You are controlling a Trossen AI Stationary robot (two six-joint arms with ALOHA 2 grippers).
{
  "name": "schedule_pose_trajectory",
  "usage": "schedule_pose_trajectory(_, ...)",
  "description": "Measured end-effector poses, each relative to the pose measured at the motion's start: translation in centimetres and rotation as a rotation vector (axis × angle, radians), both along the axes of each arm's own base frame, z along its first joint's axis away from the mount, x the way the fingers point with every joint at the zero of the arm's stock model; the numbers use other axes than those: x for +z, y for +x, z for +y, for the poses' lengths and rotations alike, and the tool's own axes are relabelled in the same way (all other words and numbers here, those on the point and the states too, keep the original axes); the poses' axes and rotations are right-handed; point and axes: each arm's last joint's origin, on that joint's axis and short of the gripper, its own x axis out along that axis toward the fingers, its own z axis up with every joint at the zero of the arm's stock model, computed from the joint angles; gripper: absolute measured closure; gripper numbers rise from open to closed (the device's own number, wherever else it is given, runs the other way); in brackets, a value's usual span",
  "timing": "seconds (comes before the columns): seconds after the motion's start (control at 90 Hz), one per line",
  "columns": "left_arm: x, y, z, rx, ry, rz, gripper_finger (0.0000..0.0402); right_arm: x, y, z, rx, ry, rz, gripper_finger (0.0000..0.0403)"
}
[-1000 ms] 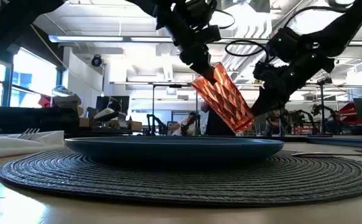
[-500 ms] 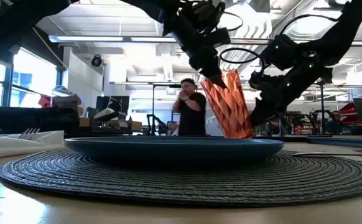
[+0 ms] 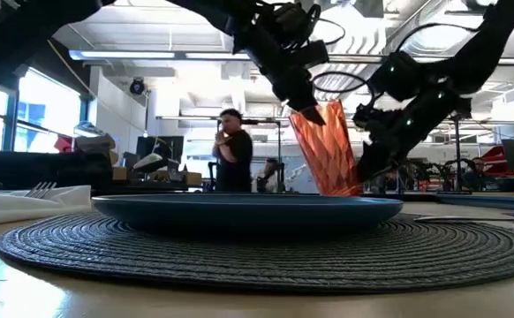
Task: Set table place
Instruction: Adjust the orange cup
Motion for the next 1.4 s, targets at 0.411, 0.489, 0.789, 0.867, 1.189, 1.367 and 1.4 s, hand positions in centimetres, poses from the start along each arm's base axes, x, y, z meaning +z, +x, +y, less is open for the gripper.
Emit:
schedule_pose_trajectory(0.411, -0.1, 0.0, 0.0, 0.015, 0.003, 0.01, 0.0401, 1.1, -1.1, 1.0, 0.041, 0.036, 0.05, 0.0403)
schedule_pose_trajectory(0.489, -0.1, 0.0, 0.1, 0.027, 0.016, 0.013, 0.0401, 0.3, -0.7, 1.2, 0.053, 0.053, 0.073, 0.0403)
schedule_pose_trajectory(0.789, 0.1, 0.1, 0.3, 0.054, 0.023, -0.014, 0.0401, -2.1, 1.4, 1.0, 0.063, 0.043, 0.049, 0.0403)
schedule_pose_trajectory(0.867, 0.1, 0.2, 0.2, 0.054, 0.018, -0.018, 0.0398, -2.4, 1.4, 1.0, 0.058, 0.046, 0.052, 0.0403)
schedule_pose_trajectory(1.189, 0.1, 0.2, 0.1, 0.045, 0.007, -0.022, 0.0365, -2.3, 1.6, 0.8, 0.047, 0.032, 0.037, 0.0403)
schedule_pose_trajectory(1.367, 0.2, 0.2, 0.2, 0.046, 0.01, -0.028, 0.0345, -2.3, 1.6, 0.8, 0.042, 0.036, 0.034, 0.0403)
schedule_pose_trajectory(1.4, 0.2, 0.3, 0.2, 0.046, 0.011, -0.033, 0.0342, -2.3, 1.6, 0.8, 0.042, 0.037, 0.034, 0.0403)
